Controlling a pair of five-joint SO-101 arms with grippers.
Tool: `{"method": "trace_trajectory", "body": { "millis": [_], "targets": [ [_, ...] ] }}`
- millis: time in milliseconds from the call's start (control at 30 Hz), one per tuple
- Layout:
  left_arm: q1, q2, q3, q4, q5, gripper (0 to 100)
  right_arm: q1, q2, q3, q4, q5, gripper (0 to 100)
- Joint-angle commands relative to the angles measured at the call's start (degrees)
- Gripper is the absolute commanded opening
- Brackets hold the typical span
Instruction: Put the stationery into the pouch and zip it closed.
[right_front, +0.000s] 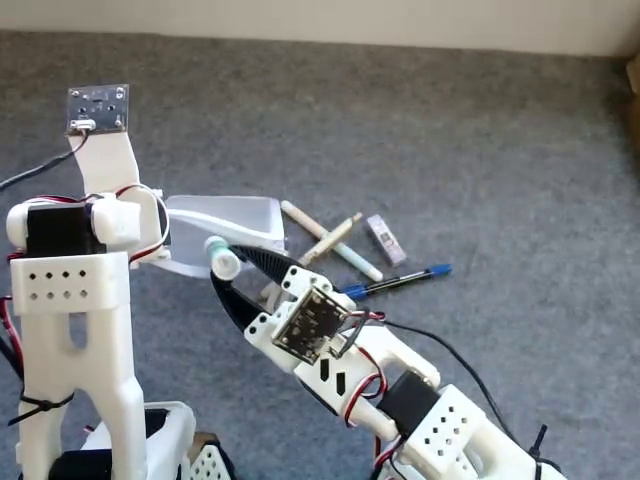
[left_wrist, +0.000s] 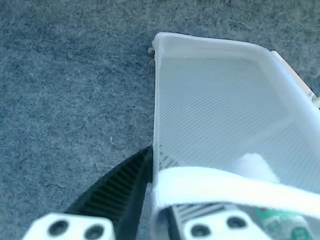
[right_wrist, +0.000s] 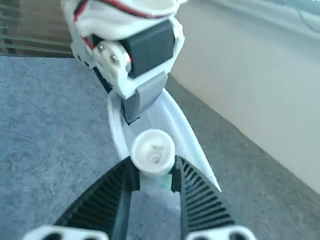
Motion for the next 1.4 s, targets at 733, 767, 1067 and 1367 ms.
{"method": "trace_trajectory", "body": {
  "millis": [733, 767, 1067, 1367],
  "targets": [
    [0.57, -0.31, -0.22, 0.18, 0.53, 1, -1.01, -0.66, -6.64, 9.89, 0.26, 10.9],
    [0.57, -0.31, -0.22, 0.18, 0.53, 1, -1.01, -0.66, -7.78, 11.12, 0.26, 10.9],
    [0.57, -0.31, -0.22, 0.26, 0.53, 1, -0.75, -0.75, -13.05, 17.19, 0.18, 10.9],
    [0.57, -0.31, -0.22, 0.26, 0.53, 1, -0.75, -0.75, -20.26, 26.42, 0.18, 10.9]
  ]
}}
